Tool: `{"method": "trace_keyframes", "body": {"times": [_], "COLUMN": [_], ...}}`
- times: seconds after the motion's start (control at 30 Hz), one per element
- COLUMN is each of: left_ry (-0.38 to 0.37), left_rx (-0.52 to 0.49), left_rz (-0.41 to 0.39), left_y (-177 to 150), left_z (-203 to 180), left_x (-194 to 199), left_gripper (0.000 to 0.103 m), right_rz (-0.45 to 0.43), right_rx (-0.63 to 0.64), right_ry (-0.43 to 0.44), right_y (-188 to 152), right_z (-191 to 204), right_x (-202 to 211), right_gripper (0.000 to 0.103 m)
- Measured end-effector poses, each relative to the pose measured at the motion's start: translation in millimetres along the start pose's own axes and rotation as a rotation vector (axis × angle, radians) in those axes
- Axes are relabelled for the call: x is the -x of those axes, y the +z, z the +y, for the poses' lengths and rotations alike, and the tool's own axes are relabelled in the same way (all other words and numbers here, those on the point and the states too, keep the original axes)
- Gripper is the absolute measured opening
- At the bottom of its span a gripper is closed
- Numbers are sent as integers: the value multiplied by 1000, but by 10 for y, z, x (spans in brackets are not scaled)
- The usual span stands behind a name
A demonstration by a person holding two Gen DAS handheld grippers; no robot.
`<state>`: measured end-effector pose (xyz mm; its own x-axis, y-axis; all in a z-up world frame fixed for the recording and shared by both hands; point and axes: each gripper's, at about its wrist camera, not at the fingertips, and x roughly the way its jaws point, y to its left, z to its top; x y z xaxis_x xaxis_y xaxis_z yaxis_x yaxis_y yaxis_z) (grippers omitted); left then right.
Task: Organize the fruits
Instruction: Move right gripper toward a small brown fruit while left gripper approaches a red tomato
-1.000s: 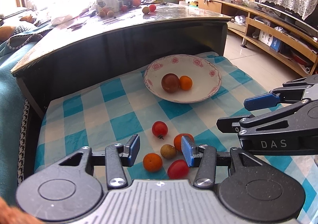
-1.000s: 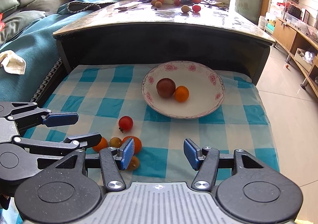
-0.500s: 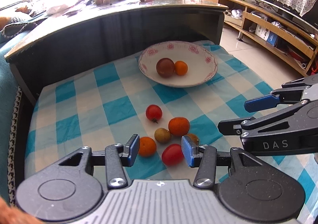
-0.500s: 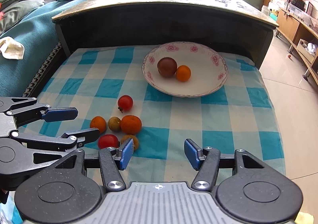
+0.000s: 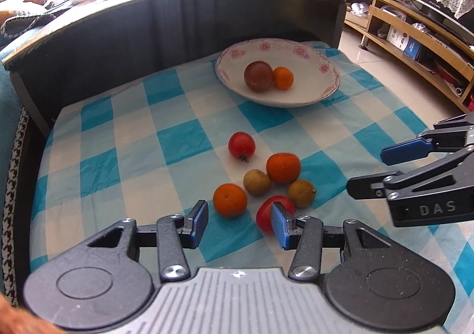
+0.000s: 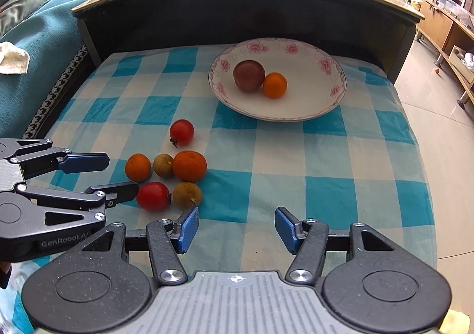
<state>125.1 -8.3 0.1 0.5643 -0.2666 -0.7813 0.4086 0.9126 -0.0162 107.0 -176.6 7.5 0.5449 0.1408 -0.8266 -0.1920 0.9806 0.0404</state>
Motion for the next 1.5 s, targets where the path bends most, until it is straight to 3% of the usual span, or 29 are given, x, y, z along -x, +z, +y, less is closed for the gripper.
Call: {"method": "trace_keyframes", "body": {"times": [0.77, 1.23, 1.5], "left_ry": [-32, -58, -75], "left_rx": [38, -19, -23], "left_rz": [18, 57, 61], "left_y": [-3, -192, -200], "left_z": [147, 159, 142], "left_x": [-70, -85, -93], "left_gripper": [58, 58, 59], "right_rz": [43, 34, 14], "right_rx": [50, 94, 147], "right_ry": [76, 104, 105], "right_y": [39, 27, 62], "right_z": [147, 211, 307], "right_x": [-259, -392, -403], "right_gripper": [53, 54, 21]}}
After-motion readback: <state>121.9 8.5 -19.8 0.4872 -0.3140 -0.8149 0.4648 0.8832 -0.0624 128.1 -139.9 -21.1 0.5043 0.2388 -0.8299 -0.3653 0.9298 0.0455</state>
